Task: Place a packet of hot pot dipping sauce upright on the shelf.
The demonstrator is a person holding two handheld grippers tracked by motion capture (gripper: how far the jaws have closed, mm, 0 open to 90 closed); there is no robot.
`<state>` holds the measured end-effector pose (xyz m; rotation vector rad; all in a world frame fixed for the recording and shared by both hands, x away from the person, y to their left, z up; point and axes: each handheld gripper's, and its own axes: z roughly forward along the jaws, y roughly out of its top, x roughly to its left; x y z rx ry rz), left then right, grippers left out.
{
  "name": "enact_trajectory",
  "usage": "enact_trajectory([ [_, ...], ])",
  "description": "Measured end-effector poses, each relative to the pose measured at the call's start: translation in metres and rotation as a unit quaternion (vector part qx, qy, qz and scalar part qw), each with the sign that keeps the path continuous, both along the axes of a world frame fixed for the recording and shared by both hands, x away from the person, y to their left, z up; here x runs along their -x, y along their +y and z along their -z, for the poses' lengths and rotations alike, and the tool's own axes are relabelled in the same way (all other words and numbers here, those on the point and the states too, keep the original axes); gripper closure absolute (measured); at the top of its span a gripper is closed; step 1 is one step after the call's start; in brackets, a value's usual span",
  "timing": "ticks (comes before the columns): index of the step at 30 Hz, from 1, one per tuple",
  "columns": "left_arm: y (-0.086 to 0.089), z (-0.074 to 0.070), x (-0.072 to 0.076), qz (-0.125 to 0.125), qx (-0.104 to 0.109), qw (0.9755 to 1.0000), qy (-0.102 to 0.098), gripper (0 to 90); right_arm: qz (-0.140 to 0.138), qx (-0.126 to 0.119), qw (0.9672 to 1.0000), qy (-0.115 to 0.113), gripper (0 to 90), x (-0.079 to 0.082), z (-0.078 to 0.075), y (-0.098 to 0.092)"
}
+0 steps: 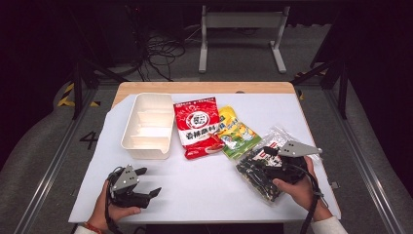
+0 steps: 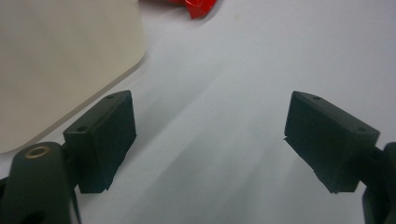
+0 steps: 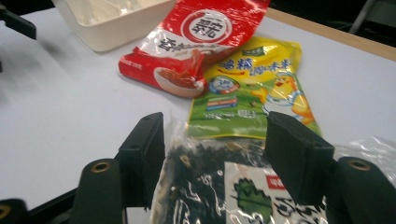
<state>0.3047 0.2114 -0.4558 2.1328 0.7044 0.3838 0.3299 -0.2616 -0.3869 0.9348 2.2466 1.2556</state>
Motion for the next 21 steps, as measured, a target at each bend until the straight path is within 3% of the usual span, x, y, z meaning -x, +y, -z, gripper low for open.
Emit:
enact_trajectory([
  [6,0.0,-0.001,-0.001,0.002,0.0,1.0,0.0,17.3,-0.022,-0.001,0.9997,0.014,36.1,-0.018,-0.004,0.025],
  [9,-0.001,-0.001,-0.002,0.001,0.004,1.0,0.003,17.0,-0.03,0.01,0.9991,0.028,42.9,-0.035,-0.003,0.039],
  [15,-0.001,-0.001,0.0,0.002,0.003,1.0,0.004,16.7,-0.042,0.018,0.995,0.089,42.6,-0.076,-0.001,0.071],
  [21,0.0,0.0,0.001,0.001,0.001,1.0,0.004,16.6,-0.045,0.048,0.9903,0.122,41.3,-0.101,0.008,0.103],
])
